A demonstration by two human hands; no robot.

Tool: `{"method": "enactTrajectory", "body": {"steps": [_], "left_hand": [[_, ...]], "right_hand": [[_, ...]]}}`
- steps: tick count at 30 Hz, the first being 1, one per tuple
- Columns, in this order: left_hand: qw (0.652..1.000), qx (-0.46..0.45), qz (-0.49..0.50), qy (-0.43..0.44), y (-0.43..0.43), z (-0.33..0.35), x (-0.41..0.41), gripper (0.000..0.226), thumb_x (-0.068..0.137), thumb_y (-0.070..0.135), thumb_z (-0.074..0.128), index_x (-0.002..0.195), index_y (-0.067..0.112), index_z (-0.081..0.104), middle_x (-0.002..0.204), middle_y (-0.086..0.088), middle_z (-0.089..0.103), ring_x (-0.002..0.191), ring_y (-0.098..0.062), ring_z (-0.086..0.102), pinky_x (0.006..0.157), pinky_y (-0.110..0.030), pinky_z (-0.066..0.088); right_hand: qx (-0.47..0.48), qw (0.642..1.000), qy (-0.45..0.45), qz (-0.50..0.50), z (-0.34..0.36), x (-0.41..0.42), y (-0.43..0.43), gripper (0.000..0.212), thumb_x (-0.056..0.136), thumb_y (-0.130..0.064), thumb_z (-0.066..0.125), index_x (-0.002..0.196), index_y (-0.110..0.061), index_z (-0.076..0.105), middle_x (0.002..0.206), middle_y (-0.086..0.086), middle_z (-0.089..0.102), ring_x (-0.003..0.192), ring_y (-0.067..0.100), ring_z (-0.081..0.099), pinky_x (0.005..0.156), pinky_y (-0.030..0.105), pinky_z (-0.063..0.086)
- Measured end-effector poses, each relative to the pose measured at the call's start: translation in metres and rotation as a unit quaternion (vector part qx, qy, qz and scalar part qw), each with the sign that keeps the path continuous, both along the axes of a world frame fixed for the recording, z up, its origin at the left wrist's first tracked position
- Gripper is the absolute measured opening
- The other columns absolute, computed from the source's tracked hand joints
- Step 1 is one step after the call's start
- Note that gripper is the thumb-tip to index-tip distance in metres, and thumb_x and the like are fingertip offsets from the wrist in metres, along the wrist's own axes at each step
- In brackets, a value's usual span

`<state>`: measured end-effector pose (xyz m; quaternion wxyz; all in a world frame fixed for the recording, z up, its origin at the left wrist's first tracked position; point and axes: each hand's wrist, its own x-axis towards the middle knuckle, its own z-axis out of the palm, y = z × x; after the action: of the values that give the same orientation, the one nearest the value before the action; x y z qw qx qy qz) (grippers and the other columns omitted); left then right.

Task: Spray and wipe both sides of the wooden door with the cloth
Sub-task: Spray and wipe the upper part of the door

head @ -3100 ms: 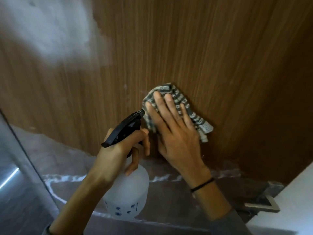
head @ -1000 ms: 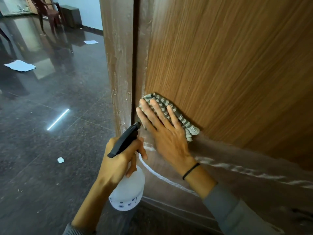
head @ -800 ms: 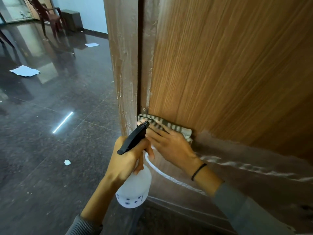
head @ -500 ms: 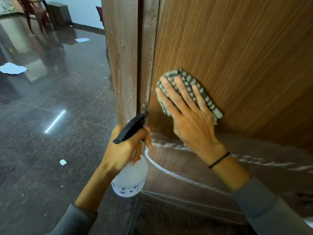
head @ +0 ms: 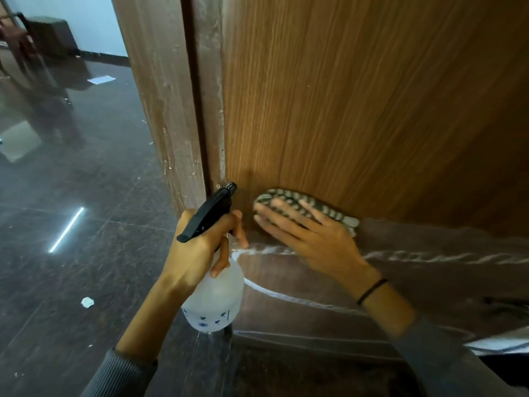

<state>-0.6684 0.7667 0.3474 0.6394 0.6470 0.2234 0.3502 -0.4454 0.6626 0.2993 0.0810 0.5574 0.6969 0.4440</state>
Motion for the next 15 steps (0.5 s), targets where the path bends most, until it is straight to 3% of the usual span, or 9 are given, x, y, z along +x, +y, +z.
{"method": "enactTrajectory", "body": {"steps": [4, 7, 9, 12, 13, 15], "left_hand": [[1.0, 0.009, -0.018, 0.005, -0.003, 0.0, -0.005, 0.034, 0.093, 0.024, 0.057, 0.061, 0.014, 0.066, 0.07, -0.022, 0.069, 0.029, -0.03, 0.033, 0.046, -0.029, 0.045], [0.999, 0.009, -0.028, 0.016, -0.003, -0.001, -0.005, 0.034, 0.091, 0.027, 0.06, 0.06, 0.014, 0.067, 0.065, -0.032, 0.063, 0.029, -0.03, 0.033, 0.047, -0.027, 0.046], [0.999, 0.009, -0.037, 0.026, -0.005, 0.0, 0.0, 0.032, 0.087, 0.028, 0.062, 0.06, 0.01, 0.066, 0.059, -0.033, 0.059, 0.029, -0.03, 0.033, 0.047, -0.032, 0.046], [0.998, 0.012, -0.039, 0.044, -0.015, 0.005, 0.013, 0.031, 0.082, 0.031, 0.062, 0.056, 0.015, 0.066, 0.045, -0.022, 0.051, 0.032, -0.03, 0.031, 0.049, -0.032, 0.049], [0.998, 0.02, -0.039, 0.052, -0.017, 0.007, 0.017, 0.033, 0.087, 0.027, 0.061, 0.057, 0.013, 0.064, 0.043, -0.016, 0.052, 0.033, -0.03, 0.032, 0.05, -0.03, 0.049], [0.997, 0.034, -0.049, 0.052, -0.02, 0.012, 0.022, 0.037, 0.098, 0.01, 0.057, 0.061, 0.005, 0.061, 0.055, -0.012, 0.064, 0.032, -0.028, 0.032, 0.048, -0.03, 0.047]], "right_hand": [[0.029, 0.997, 0.044, -0.048, 0.0, 0.002, -0.018, 0.064, 0.101, -0.002, 0.028, 0.161, -0.022, 0.023, 0.168, 0.0, 0.018, 0.155, 0.022, 0.017, 0.126, 0.043, 0.008], [0.052, 0.992, 0.107, -0.028, -0.007, -0.022, 0.006, 0.066, 0.099, -0.001, 0.037, 0.161, -0.021, 0.025, 0.168, 0.0, 0.02, 0.155, 0.023, 0.013, 0.127, 0.045, 0.006], [0.026, 0.99, 0.131, 0.037, -0.008, -0.036, 0.027, 0.059, 0.097, -0.005, 0.045, 0.155, -0.014, 0.036, 0.163, 0.003, 0.034, 0.153, 0.023, 0.024, 0.126, 0.044, 0.015], [0.01, 0.986, 0.127, 0.105, -0.007, -0.041, 0.042, 0.034, 0.094, -0.009, 0.049, 0.125, -0.008, 0.065, 0.136, 0.005, 0.064, 0.138, 0.024, 0.051, 0.12, 0.041, 0.033], [0.007, 0.988, 0.117, 0.103, -0.005, -0.038, 0.039, 0.032, 0.094, -0.008, 0.051, 0.122, -0.009, 0.068, 0.135, 0.005, 0.065, 0.137, 0.024, 0.052, 0.12, 0.04, 0.035], [0.019, 0.991, 0.115, 0.071, -0.007, -0.022, 0.019, 0.042, 0.098, -0.006, 0.05, 0.139, -0.012, 0.056, 0.151, 0.004, 0.05, 0.146, 0.022, 0.04, 0.123, 0.039, 0.027]]}}
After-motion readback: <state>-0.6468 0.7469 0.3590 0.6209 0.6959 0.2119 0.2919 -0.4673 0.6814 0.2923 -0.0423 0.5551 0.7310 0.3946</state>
